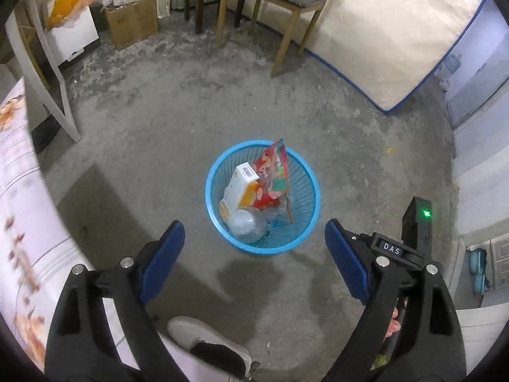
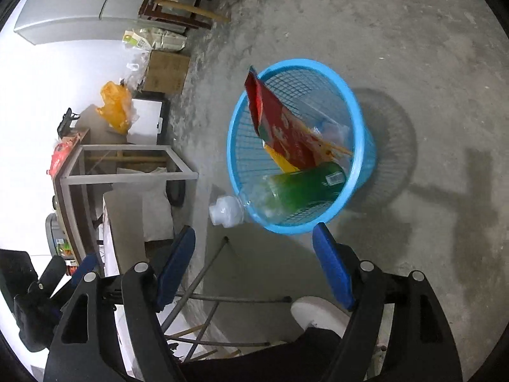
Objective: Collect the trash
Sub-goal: 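Carry the box and bottle over the wastebasket and open both grippers, then return both grippers to the table over the red can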
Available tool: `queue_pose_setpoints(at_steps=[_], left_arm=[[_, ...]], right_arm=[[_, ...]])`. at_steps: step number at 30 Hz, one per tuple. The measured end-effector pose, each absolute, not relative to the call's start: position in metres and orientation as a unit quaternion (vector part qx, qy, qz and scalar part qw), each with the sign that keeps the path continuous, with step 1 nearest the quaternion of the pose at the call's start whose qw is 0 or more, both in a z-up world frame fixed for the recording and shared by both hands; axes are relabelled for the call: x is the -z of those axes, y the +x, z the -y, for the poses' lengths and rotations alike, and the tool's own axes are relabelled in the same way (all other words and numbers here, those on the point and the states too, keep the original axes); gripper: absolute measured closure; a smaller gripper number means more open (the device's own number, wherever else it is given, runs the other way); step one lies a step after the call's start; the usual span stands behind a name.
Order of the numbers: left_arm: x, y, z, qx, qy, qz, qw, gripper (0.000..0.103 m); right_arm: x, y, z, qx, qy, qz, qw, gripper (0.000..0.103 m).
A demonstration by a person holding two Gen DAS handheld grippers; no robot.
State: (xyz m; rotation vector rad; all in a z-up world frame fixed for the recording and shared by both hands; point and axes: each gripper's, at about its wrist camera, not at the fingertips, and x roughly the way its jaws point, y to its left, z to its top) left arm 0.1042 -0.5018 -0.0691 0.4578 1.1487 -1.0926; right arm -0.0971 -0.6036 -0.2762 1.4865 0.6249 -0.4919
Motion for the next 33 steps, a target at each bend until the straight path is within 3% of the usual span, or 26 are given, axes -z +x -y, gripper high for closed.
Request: queue_pose_setpoints(at_steps=[7,16,26,33], left_arm=[[0.019,0.101,0.424,0.497,0.173,-0.478,0.703,0.017],[-0.023,0.128,0.234,0.417,0.095,-0.414,0.804,0.017],[-0.008,0.169,0.036,0.254,0.005,-0.393,0.884,0.017],[0.007,0.187,-0.048,0.187,-0.002,-0.375,0.908,0.017]], right_arm=[[0.234,-0.129,0.582,0.218,0.638,-0.259,0.691,0.024],[0.156,-0.111,0.547,0.164,0.59,-0.271,0.742,0.021],[0.069,0.035,0.427,-0.009,0.516,-0.337,0.787,0.017],[0.06,0.153,0.299,-0.133,0.49,-0.429,0.747,0.017]])
